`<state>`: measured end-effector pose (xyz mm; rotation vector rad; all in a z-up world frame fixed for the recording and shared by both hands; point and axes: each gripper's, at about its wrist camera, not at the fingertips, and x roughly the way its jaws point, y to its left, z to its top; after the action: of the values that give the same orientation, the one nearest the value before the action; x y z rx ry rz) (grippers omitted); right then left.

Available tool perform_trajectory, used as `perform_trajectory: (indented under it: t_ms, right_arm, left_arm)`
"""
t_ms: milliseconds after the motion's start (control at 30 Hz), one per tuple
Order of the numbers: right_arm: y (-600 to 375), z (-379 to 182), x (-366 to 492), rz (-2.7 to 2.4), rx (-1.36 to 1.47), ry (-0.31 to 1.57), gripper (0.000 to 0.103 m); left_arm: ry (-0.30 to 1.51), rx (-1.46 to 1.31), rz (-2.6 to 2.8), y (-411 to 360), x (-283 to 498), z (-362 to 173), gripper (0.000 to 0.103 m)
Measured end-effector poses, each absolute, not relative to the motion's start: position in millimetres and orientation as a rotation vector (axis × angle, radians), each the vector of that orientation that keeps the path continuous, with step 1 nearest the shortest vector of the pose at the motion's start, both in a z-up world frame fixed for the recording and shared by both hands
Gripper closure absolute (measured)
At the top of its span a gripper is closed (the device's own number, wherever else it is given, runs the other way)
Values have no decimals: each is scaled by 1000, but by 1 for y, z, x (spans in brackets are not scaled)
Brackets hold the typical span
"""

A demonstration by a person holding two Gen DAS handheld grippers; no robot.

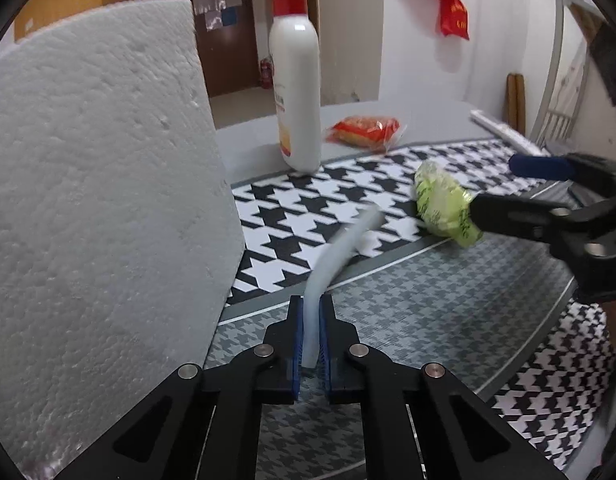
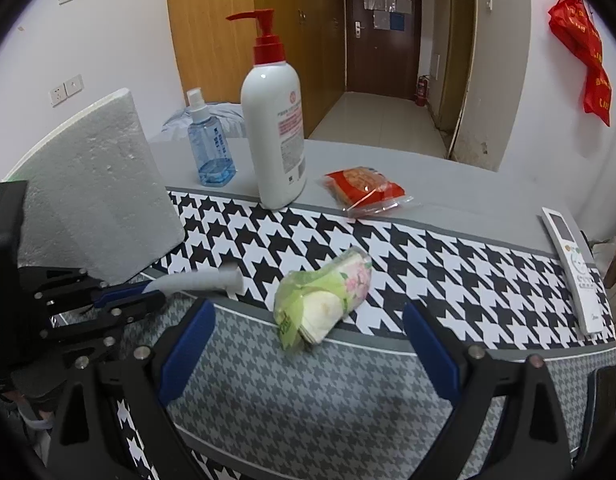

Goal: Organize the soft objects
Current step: 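Grasp the white foam tube with the left gripper while the right approaches the green-wrapped soap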

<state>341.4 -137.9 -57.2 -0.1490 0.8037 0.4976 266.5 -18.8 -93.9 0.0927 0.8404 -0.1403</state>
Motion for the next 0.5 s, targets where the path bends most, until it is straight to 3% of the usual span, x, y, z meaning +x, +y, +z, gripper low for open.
perform_trajectory:
  t_ms: [367, 500]
  right_arm:
    - [-124, -66, 352, 467, -171, 821, 7]
    - [-121, -74, 359, 463, -168, 856, 18]
  left_arm:
    - [806, 78, -156, -19, 257, -88, 95]
    - [803, 70, -158, -18, 257, -88, 95]
